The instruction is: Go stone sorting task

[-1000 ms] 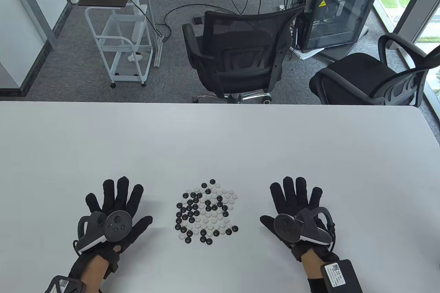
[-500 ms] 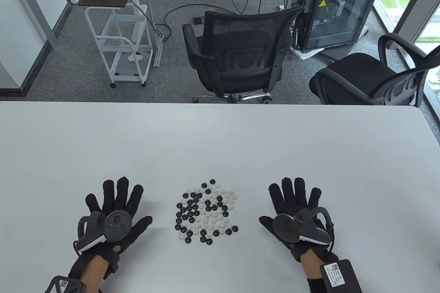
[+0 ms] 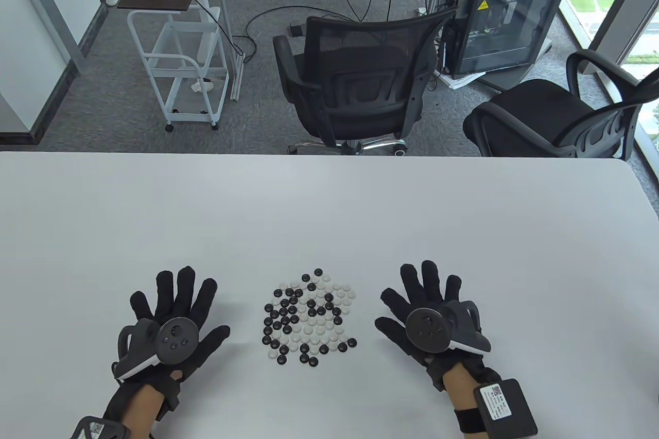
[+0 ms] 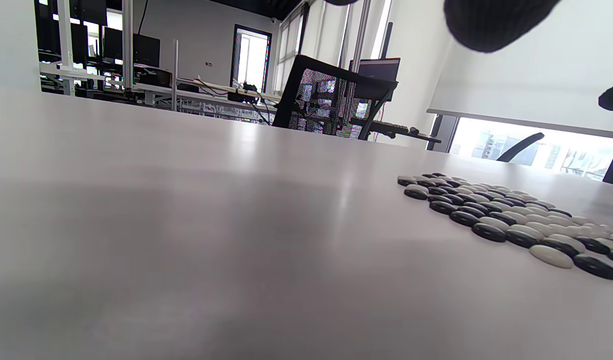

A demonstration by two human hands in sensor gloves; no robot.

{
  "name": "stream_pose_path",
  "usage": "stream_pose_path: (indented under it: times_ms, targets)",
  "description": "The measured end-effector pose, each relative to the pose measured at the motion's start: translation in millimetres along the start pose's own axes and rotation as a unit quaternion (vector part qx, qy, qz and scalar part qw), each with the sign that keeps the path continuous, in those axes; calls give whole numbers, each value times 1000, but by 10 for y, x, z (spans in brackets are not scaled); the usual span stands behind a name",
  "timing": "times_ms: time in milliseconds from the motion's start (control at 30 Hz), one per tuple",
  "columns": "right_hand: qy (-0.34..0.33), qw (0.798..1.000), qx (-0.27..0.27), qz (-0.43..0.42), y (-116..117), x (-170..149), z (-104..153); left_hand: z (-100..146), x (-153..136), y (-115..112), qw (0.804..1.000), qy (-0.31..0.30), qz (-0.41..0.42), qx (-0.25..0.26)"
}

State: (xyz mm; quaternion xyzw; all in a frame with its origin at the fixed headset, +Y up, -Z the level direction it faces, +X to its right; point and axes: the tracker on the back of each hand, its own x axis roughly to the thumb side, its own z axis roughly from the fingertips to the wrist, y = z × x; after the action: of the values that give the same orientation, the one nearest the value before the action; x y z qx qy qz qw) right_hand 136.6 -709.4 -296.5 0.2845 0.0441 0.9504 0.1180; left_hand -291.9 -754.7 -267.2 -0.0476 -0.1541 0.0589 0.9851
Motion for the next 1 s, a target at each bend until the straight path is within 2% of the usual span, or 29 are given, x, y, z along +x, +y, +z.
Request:
stream_pose_path:
  times_ms: [167,233,300,433,600,833,900,1000]
  targets:
    - [-18,993,94,-63,-220,69,-461,6,13,-3,1000,-3,-6,0]
    - [0,983,161,-84,-215,102,-666,16,1,2,1000,-2,-2,2]
    - [9,979,188,-80,-168,113,-831,18,-10,3,1000,-1,0,2]
    - [34,974,210,-83,49,94,-1120,28,-28,3,1000,-1,4,-1]
    - [50,972,211,-87,323,17,-1290,59,-86,31,1000,1,13,4]
    - [79,967,224,-93,494,-118,-1342,93,-142,74,1000,5,17,12]
    - [82,967,220,-98,491,-164,-1339,99,-153,81,1000,6,18,13]
    - [122,965,219,-78,429,-331,-1294,102,-167,81,1000,9,19,13]
